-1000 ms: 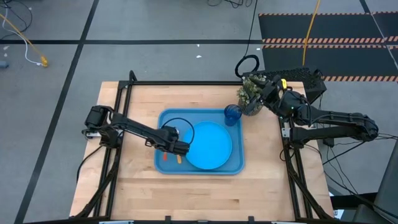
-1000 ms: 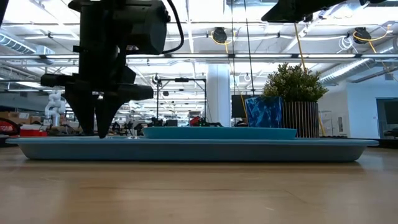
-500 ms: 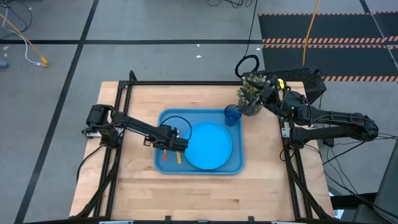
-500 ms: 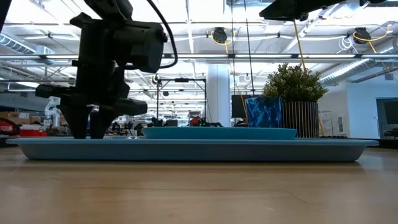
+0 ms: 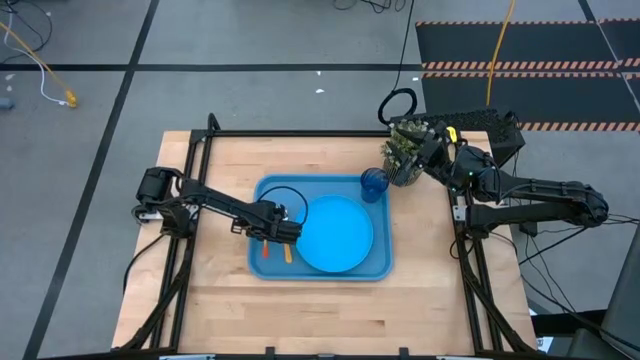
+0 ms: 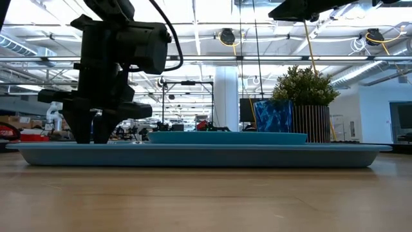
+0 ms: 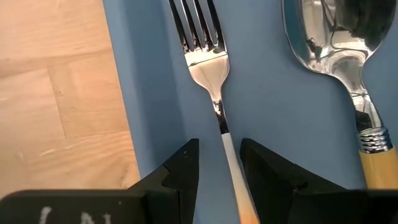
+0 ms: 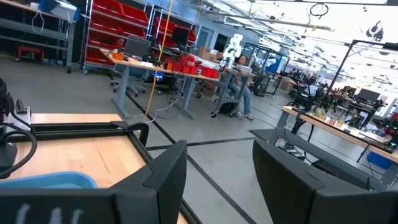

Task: Pick and place plate/cup/fork/spoon on tray
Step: Adjust the orange fork, then adjust the yellow spoon

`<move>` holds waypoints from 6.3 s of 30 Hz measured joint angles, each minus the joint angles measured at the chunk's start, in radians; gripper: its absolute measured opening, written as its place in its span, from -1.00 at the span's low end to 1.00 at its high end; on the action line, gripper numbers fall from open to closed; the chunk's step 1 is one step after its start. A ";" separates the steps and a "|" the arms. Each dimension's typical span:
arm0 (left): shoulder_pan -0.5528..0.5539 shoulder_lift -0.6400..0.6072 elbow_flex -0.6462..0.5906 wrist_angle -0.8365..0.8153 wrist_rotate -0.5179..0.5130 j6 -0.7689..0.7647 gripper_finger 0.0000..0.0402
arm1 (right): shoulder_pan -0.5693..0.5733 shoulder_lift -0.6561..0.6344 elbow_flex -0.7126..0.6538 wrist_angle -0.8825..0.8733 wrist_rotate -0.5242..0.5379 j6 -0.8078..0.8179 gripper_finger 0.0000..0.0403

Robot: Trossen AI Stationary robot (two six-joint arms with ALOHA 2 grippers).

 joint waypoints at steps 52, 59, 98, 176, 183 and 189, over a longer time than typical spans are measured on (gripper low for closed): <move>-0.028 0.007 0.048 0.008 0.030 0.206 -0.36 | 0.000 0.000 0.000 0.000 -0.002 0.022 -0.13; -0.029 0.007 0.058 -0.003 0.014 0.225 -0.36 | 0.000 0.001 0.000 0.000 -0.051 0.026 -0.13; -0.075 0.003 0.059 -0.004 -0.050 0.360 -0.36 | 0.000 0.005 0.000 0.000 -0.054 0.036 -0.13; -0.084 0.002 -0.005 0.064 -0.046 0.561 -0.36 | 0.000 0.005 0.000 -0.015 -0.053 0.048 -0.13; -0.083 0.002 -0.005 0.062 -0.052 0.559 -0.36 | 0.000 0.005 0.000 -0.015 -0.053 0.039 -0.13; -0.084 -0.025 -0.009 0.053 -0.054 0.541 -0.36 | 0.000 0.005 0.000 -0.012 -0.051 0.016 -0.13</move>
